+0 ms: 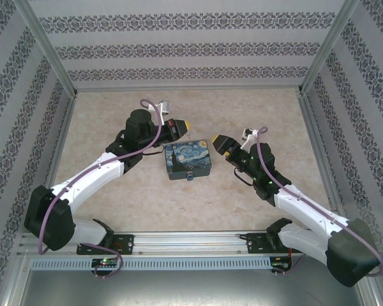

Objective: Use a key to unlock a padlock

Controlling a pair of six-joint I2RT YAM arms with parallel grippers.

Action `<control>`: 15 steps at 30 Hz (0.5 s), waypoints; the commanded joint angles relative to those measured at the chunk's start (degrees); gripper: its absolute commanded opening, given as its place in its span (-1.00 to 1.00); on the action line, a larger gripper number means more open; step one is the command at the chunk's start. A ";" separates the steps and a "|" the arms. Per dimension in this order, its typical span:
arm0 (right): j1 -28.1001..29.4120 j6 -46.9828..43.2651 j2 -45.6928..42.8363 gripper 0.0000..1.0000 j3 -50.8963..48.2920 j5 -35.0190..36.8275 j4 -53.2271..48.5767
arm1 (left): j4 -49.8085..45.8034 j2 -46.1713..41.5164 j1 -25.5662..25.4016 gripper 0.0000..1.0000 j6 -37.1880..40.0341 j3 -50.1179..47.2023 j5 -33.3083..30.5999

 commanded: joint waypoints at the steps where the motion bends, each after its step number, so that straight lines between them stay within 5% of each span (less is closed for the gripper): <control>1: 0.08 3.34 2.79 0.38 1.86 -4.09 7.68 | 7.23 -1.12 0.16 -1.00 5.39 -3.02 1.09; 15: 1.94 2.40 12.09 0.22 8.03 -12.69 19.17 | 33.99 3.98 0.24 -1.00 -12.68 -10.01 -0.01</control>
